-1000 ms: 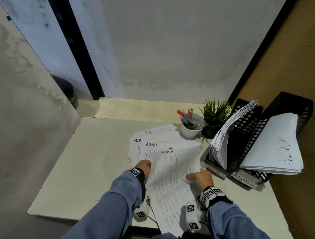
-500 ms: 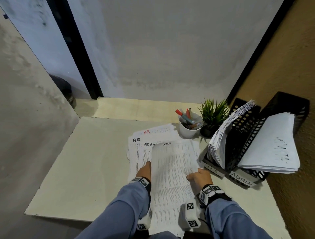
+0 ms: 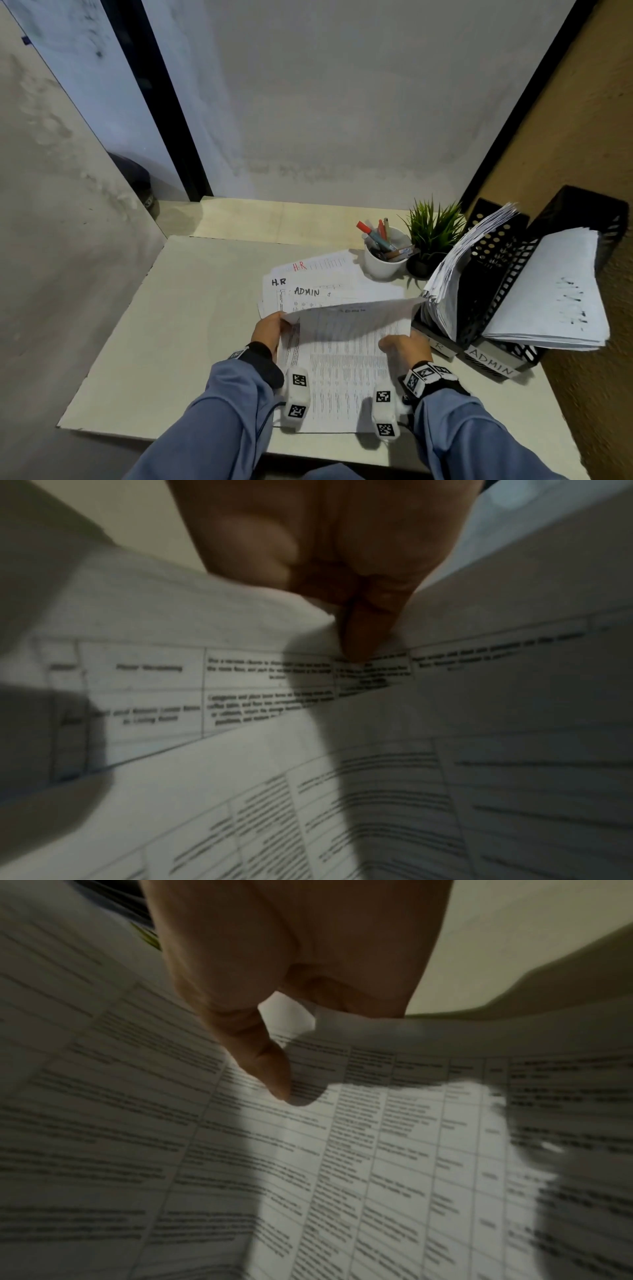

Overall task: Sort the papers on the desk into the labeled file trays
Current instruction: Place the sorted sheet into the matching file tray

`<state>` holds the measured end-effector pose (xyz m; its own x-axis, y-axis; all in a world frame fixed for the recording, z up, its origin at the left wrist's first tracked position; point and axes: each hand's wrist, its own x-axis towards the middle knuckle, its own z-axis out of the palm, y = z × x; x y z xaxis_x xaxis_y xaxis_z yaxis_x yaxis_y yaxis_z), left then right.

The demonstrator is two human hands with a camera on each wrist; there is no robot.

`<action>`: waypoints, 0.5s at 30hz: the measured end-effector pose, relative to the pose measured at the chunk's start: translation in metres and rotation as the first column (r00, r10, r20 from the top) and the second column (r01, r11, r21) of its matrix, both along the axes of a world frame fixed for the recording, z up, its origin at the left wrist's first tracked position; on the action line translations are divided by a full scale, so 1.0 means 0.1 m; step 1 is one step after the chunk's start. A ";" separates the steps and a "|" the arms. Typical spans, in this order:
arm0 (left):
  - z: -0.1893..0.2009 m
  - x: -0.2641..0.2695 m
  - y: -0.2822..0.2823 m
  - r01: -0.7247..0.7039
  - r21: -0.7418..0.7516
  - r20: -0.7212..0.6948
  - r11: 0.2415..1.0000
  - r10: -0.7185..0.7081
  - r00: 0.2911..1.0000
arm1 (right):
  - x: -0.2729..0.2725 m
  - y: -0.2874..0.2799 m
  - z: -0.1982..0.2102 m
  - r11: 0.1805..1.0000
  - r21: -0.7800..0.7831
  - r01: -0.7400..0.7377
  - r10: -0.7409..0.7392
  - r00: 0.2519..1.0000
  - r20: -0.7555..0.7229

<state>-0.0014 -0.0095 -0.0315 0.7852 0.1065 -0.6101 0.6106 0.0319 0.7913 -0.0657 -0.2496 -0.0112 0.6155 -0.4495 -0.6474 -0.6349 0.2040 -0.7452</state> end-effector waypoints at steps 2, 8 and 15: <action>0.01 -0.05 0.00 -0.039 -0.027 -0.033 0.999 0.038 0.999 | 0.00 0.04 0.07 0.999 0.043 0.005 -0.007 0.999 0.044; -0.03 -0.12 -0.03 0.014 -0.085 -0.103 0.996 -0.023 0.994 | 0.04 0.04 0.11 0.987 0.139 -0.079 0.070 0.995 0.070; -0.12 -0.07 0.01 0.102 0.401 -0.016 0.910 -0.104 0.994 | 0.04 -0.02 -0.09 0.992 0.113 -0.062 0.062 0.998 0.006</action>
<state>-0.0082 -0.0089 -0.0434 0.8084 0.2594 -0.5283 0.5886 -0.3518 0.7279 -0.0614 -0.2520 -0.0205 0.6419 -0.3344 -0.6900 -0.6469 0.2470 -0.7215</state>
